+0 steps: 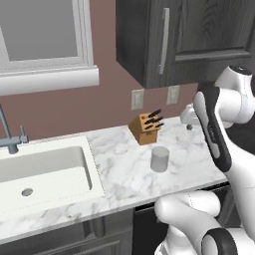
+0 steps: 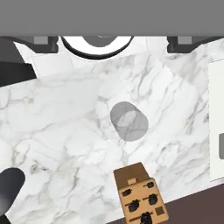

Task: Move the glass cup from next to the sink to the open cabinet. Then, move the bowl with the carrot to the fridge to clear the area for faucet cleaning.

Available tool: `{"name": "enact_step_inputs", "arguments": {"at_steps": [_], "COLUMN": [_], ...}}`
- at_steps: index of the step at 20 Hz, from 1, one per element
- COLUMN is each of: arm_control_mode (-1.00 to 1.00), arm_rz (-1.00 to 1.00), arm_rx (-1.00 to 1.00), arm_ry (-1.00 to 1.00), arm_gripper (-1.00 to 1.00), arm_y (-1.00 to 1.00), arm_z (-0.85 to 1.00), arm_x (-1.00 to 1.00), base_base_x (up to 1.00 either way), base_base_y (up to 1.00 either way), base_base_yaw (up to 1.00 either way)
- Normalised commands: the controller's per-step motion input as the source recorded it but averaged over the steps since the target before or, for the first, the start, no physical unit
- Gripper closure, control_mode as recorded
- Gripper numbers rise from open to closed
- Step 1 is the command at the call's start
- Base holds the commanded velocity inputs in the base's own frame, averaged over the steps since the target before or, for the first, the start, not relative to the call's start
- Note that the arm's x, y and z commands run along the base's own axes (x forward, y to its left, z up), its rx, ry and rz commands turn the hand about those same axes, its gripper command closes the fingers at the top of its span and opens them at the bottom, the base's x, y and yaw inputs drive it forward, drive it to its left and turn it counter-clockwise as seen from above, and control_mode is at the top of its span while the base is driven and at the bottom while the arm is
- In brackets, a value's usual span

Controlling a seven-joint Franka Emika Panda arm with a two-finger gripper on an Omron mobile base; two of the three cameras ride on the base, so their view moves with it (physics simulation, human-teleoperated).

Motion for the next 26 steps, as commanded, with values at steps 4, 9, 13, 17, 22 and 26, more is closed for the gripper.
{"name": "enact_step_inputs", "arguments": {"at_steps": [4,9,13,17,22,26], "arm_control_mode": [-1.00,-1.00,-1.00,-1.00,-1.00,-1.00], "arm_rz": [0.00,0.00,0.00,0.00,0.00,0.00], "arm_rx": [-0.01,-0.08,-0.06,0.00,0.00,0.00], "arm_ry": [0.02,0.11,0.18,0.11,0.01,0.00], "arm_gripper": [-1.00,-1.00,-1.00,-1.00,-1.00,-1.00], "arm_y": [0.00,0.15,0.32,0.05,0.00,0.00], "arm_z": [-0.11,-0.65,-0.98,-0.81,-0.46,-0.08], "arm_x": [0.10,0.35,0.52,0.44,0.37,0.36], "base_base_x": [0.24,0.00,0.00,0.00,0.00,0.00], "base_base_y": [-0.06,0.00,0.00,0.00,0.00,0.00], "base_base_yaw": [0.00,0.00,0.00,0.00,0.00,0.00]}}
